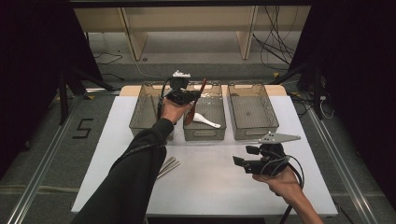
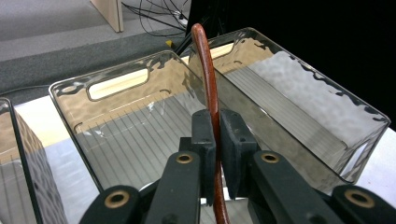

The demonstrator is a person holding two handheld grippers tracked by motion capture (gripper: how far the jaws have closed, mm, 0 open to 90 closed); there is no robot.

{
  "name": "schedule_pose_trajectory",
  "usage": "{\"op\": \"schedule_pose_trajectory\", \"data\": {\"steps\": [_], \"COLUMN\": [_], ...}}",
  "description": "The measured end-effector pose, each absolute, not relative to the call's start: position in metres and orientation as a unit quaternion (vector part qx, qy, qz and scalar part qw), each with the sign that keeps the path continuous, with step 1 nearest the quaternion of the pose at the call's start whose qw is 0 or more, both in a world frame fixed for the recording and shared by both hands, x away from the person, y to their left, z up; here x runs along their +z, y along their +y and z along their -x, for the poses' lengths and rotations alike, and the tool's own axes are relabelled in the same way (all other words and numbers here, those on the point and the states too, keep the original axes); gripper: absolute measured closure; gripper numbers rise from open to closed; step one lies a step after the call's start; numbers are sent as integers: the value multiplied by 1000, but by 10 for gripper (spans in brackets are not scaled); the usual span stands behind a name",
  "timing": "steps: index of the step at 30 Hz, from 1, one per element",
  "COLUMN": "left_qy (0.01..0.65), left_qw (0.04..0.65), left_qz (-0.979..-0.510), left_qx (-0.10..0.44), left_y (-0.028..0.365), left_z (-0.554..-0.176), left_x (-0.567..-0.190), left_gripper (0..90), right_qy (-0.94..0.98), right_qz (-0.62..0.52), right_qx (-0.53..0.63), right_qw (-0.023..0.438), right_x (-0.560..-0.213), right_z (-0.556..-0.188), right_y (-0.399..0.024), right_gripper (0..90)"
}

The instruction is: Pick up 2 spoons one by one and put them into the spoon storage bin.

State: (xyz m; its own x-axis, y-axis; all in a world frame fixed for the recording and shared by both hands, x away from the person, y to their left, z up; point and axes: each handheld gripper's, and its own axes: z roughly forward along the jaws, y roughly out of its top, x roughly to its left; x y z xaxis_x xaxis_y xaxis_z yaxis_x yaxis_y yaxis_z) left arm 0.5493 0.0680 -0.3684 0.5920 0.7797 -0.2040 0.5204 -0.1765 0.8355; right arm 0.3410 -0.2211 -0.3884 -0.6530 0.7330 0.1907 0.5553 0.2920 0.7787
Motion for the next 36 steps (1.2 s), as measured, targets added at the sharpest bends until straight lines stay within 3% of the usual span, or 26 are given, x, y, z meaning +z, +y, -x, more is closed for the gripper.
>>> {"op": "schedule_pose_trajectory", "data": {"steps": [7,11,23,36], "left_qy": [438,433,411,383], "left_qw": [477,480,472,477], "left_qz": [-751,-753,-776,-789], "left_qx": [125,122,76,58], "left_y": [68,68,80,120], "left_z": [-549,-546,-520,-470], "left_x": [-371,-367,-346,-338], "left_gripper": [687,650,372,253], "right_qy": [799,799,799,797], "right_qz": [-402,-403,-403,-406], "right_qx": [436,435,435,436], "right_qw": [100,100,101,103], "right_x": [-389,-389,-389,-388], "right_z": [-341,-341,-340,-340], "right_y": [-221,-221,-220,-219], "right_gripper": [328,328,328,328]}}
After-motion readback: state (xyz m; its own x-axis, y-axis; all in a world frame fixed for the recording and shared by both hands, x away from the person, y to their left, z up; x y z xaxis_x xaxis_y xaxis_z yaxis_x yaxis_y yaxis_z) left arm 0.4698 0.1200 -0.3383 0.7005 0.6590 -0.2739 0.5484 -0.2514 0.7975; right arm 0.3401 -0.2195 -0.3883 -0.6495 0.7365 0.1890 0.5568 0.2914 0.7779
